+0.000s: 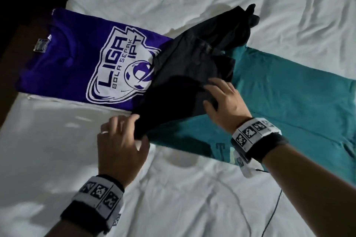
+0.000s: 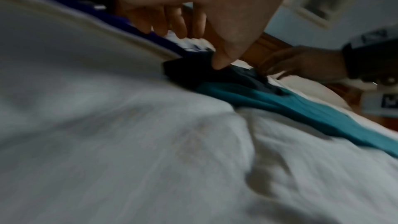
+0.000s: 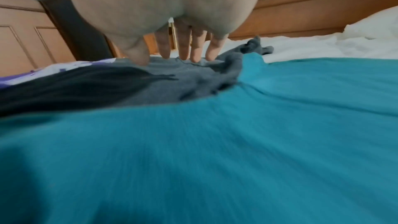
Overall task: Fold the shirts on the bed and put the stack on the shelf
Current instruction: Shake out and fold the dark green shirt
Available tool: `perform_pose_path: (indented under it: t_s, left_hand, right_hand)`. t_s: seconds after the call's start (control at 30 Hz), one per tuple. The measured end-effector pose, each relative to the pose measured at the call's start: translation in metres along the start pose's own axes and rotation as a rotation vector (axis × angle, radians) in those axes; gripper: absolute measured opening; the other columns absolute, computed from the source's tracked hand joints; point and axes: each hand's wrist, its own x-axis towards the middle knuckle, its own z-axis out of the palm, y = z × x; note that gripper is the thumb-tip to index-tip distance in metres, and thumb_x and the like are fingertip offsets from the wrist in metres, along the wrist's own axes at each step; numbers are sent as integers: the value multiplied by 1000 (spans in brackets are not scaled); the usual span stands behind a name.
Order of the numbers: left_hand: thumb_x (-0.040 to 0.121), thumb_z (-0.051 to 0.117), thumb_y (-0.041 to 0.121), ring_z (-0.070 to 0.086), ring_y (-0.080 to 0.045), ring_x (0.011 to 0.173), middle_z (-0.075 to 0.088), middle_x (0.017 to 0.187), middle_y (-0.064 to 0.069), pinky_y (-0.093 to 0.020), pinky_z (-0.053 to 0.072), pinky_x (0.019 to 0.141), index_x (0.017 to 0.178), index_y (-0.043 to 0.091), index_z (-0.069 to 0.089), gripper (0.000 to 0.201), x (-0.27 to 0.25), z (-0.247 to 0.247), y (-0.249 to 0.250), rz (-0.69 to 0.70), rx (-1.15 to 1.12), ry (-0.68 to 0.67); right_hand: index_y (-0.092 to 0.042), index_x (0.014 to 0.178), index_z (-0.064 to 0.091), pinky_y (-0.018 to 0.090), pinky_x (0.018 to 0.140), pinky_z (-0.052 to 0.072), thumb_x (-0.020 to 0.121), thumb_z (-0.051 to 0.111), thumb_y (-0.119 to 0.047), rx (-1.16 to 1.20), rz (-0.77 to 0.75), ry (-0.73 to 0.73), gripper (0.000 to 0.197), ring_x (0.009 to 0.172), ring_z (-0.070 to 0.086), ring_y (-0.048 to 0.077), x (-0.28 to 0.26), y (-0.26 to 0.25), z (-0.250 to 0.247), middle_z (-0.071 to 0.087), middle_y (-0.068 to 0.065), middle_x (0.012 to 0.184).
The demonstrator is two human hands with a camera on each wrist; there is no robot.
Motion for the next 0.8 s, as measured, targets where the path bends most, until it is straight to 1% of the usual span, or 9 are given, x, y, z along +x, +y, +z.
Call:
perform_pose_path:
  t_s: [0.07, 0.13, 0.2, 0.27, 0.37, 0.47, 0.6, 0.7, 0.8]
  left_hand:
    - [70, 68, 35, 52, -34, 100, 55, 119, -8, -46, 46, 82, 123, 17, 62, 56, -4, 8, 24, 268, 42, -148]
    - [64, 72, 33, 56, -36, 106, 57, 127, -9, -46, 47, 84, 126, 18, 62, 65, -10, 24, 46, 431, 173, -290]
    - [58, 79, 28, 55, -39, 117, 56, 137, -12, -50, 48, 87, 132, 17, 62, 76, -12, 40, 61, 466, 290, -379]
    - [61, 80, 22, 52, -45, 123, 52, 144, -16, -56, 49, 89, 137, 16, 59, 80, -12, 52, 68, 446, 361, -411]
    - [65, 77, 6, 45, -54, 127, 42, 150, -24, -63, 49, 92, 143, 12, 54, 81, -14, 67, 67, 432, 402, -377]
    - [68, 73, -7, 40, -54, 132, 37, 153, -25, -66, 46, 97, 146, 10, 49, 84, -20, 80, 62, 425, 400, -311]
    - [69, 61, -16, 33, -46, 140, 30, 160, -14, -61, 41, 105, 152, 18, 40, 93, -16, 90, 47, 350, 410, -343]
    - [76, 54, -14, 22, -31, 151, 21, 165, -3, -56, 33, 115, 152, 17, 39, 84, 7, 107, 5, 427, 528, -435]
    - [80, 46, -22, 22, -25, 151, 18, 166, 6, -60, 31, 115, 154, 15, 35, 84, 27, 119, -46, 380, 504, -417]
  right_hand:
    - [-10, 116, 66, 46, 86, 51, 78, 55, -27, -28, -18, -30, 44, 106, 57, 36, -66, 17, -10, 59, 11, 128]
    - [-14, 115, 67, 47, 87, 48, 74, 56, -27, -130, 14, -69, 45, 112, 55, 37, -137, 38, -22, 58, 11, 131]
    - [-18, 122, 63, 51, 92, 45, 69, 59, -32, -274, 128, -153, 55, 121, 47, 38, -207, 69, -32, 53, 12, 138]
    - [-18, 131, 54, 55, 91, 47, 64, 66, -33, -372, 284, -262, 70, 123, 42, 39, -265, 108, -44, 48, 16, 143]
    - [-9, 137, 53, 61, 93, 49, 71, 70, -26, -405, 514, -317, 70, 128, 40, 45, -326, 168, -61, 42, 24, 147]
    - [-4, 140, 49, 62, 95, 45, 81, 55, -23, -413, 607, -269, 62, 129, 44, 52, -353, 208, -69, 40, 32, 146]
    - [0, 139, 47, 59, 95, 46, 87, 36, -15, -412, 568, -201, 55, 124, 47, 51, -354, 247, -69, 46, 32, 137]
    - [6, 132, 48, 55, 89, 48, 86, 24, -13, -413, 563, -205, 55, 113, 51, 46, -350, 265, -71, 51, 29, 124]
    - [10, 125, 53, 51, 86, 53, 87, 24, -9, -432, 531, -208, 52, 109, 55, 44, -361, 272, -78, 55, 29, 117]
